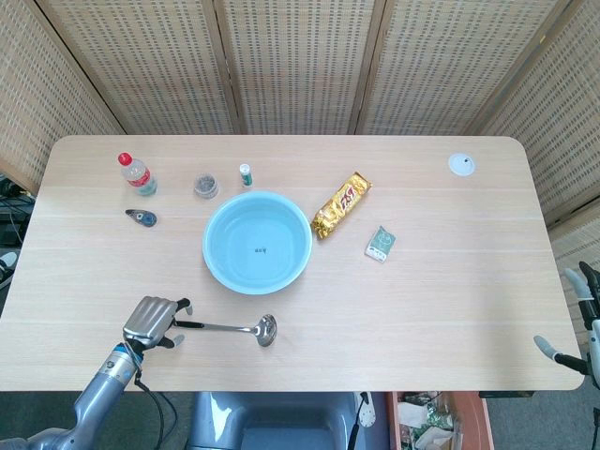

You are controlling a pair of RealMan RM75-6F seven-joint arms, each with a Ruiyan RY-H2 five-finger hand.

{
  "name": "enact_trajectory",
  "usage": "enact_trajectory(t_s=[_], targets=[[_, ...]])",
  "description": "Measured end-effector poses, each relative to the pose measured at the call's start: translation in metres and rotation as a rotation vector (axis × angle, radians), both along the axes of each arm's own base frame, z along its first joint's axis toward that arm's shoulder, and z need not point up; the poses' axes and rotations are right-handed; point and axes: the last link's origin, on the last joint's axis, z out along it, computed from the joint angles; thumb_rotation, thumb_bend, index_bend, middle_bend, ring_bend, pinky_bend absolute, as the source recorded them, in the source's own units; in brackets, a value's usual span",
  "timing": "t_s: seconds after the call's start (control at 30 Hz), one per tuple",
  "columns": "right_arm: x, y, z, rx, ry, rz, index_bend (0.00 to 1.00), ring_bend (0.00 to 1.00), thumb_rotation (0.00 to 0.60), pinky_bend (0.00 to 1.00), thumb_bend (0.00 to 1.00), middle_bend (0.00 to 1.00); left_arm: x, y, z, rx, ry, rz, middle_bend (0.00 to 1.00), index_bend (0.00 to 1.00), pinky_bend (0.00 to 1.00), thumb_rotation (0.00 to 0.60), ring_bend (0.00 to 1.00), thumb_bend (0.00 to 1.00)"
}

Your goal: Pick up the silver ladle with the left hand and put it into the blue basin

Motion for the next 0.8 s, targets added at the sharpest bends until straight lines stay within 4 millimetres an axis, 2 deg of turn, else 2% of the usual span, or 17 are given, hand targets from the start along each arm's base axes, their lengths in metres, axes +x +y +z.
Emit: enact_trajectory(t_s=[0.37,0.53,0.8], targets=[[0.000,0.001,0.001,0.007,-0.004,0.000,0.00,0.00,0.600,0.00,0.00,0.00,-0.001,0.006,-0.011,0.016,0.032,-0.009,1.00,0.42,1.00,0.600,0.99,0.29],[0.000,0.000,0.001,0.010,-0.006,-0.001,0.00,0.00,0.600,0.00,0.00,0.00,-0.003,0.007,-0.021,-0.006,0.047,-0.008,1.00,0.43,1.00,0.600,0.99,0.34],[-0.001,-0.001,0.000,0.015,-0.007,-0.002,0.00,0.00,0.600,0.00,0.00,0.00,-0.002,0.009,-0.028,-0.004,0.053,-0.018,1.00,0.46,1.00,0.600,0.99,0.34]])
